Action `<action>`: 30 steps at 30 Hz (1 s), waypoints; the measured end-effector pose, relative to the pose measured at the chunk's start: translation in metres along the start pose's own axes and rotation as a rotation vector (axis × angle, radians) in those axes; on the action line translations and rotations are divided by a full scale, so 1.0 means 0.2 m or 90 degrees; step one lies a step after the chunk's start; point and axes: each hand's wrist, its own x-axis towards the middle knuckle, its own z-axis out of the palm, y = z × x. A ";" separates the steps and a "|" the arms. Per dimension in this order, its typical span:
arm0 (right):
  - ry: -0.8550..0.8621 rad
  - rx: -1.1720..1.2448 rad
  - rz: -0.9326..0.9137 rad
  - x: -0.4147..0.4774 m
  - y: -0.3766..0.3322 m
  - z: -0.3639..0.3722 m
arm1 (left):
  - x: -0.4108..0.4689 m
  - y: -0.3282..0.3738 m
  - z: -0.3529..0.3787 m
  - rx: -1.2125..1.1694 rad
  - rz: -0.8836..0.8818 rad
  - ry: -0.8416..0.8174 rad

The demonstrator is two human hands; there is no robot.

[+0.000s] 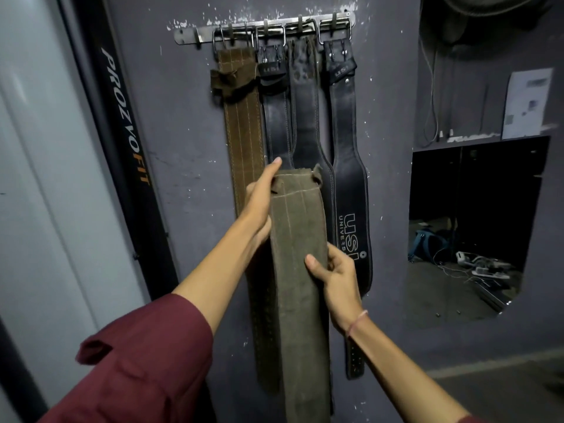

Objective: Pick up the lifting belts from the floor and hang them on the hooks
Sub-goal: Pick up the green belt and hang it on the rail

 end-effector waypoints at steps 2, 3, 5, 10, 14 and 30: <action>0.025 -0.007 -0.051 0.04 -0.03 0.04 | -0.03 -0.01 -0.01 0.006 0.012 -0.009; 0.037 -0.016 -0.070 0.06 -0.05 0.05 | -0.07 -0.05 0.00 0.013 0.012 -0.002; 0.054 -0.035 -0.100 0.13 -0.11 0.09 | -0.17 -0.15 0.03 0.022 0.033 0.028; 0.001 -0.119 -0.075 0.30 -0.19 0.13 | -0.25 -0.27 0.02 -0.007 0.173 0.092; -0.049 -0.107 -0.042 0.22 -0.14 -0.01 | -0.21 -0.27 0.04 -0.003 0.157 0.109; -0.084 -0.038 0.023 0.06 -0.05 -0.08 | -0.14 -0.14 0.06 -0.026 0.061 0.081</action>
